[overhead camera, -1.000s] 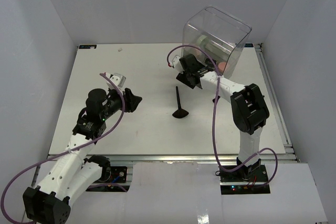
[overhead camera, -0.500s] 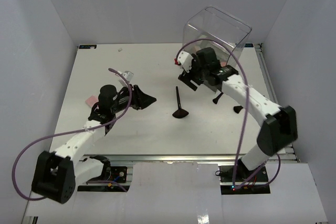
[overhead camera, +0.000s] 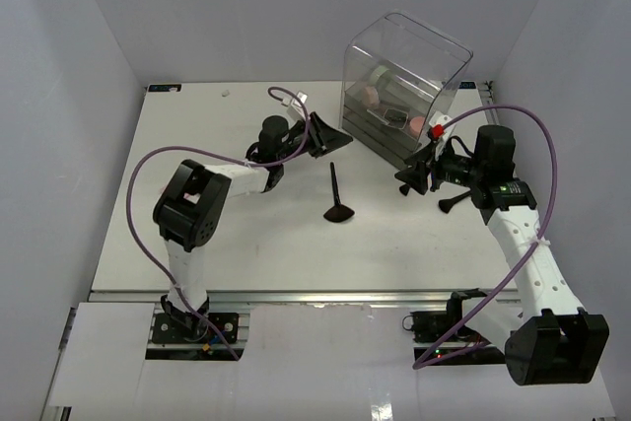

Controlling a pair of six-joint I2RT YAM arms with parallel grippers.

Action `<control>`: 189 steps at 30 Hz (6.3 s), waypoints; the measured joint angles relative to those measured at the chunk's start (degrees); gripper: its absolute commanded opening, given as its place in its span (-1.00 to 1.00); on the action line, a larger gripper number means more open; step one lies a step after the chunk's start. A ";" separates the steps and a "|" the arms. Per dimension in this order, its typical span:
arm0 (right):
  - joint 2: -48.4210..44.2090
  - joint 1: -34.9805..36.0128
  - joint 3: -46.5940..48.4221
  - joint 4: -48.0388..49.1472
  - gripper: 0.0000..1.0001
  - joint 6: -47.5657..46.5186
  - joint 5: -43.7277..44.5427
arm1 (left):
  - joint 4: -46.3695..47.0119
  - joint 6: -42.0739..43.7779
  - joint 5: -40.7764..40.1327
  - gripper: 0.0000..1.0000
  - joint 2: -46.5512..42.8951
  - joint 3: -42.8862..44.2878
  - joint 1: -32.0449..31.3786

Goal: Organize the makeup

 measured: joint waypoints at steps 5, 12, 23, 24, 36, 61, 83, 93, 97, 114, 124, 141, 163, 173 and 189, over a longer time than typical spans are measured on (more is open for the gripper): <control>-3.01 -1.48 -1.29 2.56 0.07 1.89 -3.32 | 1.31 -3.54 -3.50 0.03 10.50 13.17 -1.77; -3.31 -1.84 -1.40 4.04 0.07 2.94 -4.34 | 0.03 -6.63 -8.68 0.03 19.09 23.15 -3.36; -2.92 -2.20 -1.48 4.62 0.07 3.01 -4.32 | -3.16 -8.42 -12.84 -0.09 22.52 29.12 -4.47; -2.89 -2.21 -1.51 4.62 0.07 3.01 -4.32 | -3.50 -8.50 -12.95 -0.14 22.55 29.40 -4.48; -2.26 -2.58 -1.82 4.89 0.08 3.03 -4.18 | -3.95 -11.60 -15.46 -0.48 22.65 30.87 -4.47; -1.38 -3.74 -2.74 5.45 0.20 3.97 -3.19 | -2.41 -13.10 -16.02 -1.00 14.49 21.34 -3.79; 5.17 -9.73 3.89 12.75 0.47 27.04 -6.37 | -0.81 -12.66 -11.05 -1.00 -1.39 10.51 -0.02; 11.45 -8.62 5.93 25.36 0.33 46.35 -10.35 | -1.74 -13.49 -9.47 -1.00 -1.41 10.89 0.25; 13.67 -7.49 7.97 26.75 0.29 48.03 -9.93 | -2.06 -13.64 -9.15 -1.00 -1.41 11.18 0.40; 20.11 -5.09 9.79 28.04 -0.16 49.70 -8.53 | -3.86 -13.99 -7.71 -1.00 -1.41 13.06 0.68; 21.83 -4.88 10.80 30.55 -0.69 51.58 -9.90 | -4.44 -13.70 -7.21 -0.08 -1.41 13.08 0.70; 21.46 -4.90 9.51 36.56 -0.85 54.56 -10.30 | -9.01 -1.67 -9.52 0.74 -28.18 -6.41 5.14; 18.97 -5.16 3.38 45.75 -0.84 58.78 -10.75 | -75.80 12.33 -49.51 0.96 -32.12 -10.40 33.49; 18.88 -5.17 2.65 47.45 -0.85 59.88 -11.00 | -76.67 19.73 -49.21 0.96 -17.08 -6.03 41.85; 18.97 -5.43 1.88 51.46 -0.84 63.41 -12.68 | -74.06 29.32 -39.39 0.96 -11.22 0.04 45.01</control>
